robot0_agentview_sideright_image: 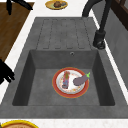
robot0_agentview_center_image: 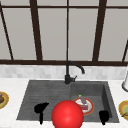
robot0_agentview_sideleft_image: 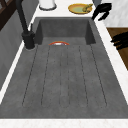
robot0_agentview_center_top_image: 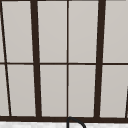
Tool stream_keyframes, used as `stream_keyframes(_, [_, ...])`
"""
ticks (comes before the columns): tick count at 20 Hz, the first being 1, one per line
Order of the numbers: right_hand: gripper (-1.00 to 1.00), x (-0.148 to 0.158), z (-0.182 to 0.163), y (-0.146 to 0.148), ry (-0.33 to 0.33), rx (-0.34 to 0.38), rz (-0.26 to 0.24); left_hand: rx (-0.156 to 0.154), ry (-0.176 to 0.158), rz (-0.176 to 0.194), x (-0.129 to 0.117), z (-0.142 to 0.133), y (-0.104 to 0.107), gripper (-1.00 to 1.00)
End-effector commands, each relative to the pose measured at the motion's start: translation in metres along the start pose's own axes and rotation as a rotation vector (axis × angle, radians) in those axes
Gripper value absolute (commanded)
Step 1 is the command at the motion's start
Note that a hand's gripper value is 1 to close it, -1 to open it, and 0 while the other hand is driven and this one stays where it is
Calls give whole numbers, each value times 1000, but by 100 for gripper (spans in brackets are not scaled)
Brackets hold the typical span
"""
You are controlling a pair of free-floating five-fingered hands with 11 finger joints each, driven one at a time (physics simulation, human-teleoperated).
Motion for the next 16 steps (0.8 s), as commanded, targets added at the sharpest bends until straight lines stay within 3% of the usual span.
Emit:
stream_keyframes(1, [0,0,0,0,0,0,0,-57,-72,8,-8,-4,4,-100])
stream_keyframes(2, [0,0,0,0,0,0,0,-48,-41,8,-19,-6,9,-100])
stream_keyframes(4, [0,0,0,0,0,0,0,-48,-38,8,-27,-9,12,-100])
stream_keyframes(6, [0,0,0,0,0,0,0,-39,-61,11,-27,-18,13,-100])
stream_keyframes(8, [0,0,0,0,0,0,0,-40,-50,-1,-33,-27,14,-100])
stream_keyframes(9, [0,0,0,0,0,0,0,-25,-26,4,-41,-34,19,-100])
stream_keyframes(16, [0,0,0,0,0,0,0,-22,-17,4,-64,-73,25,-100])
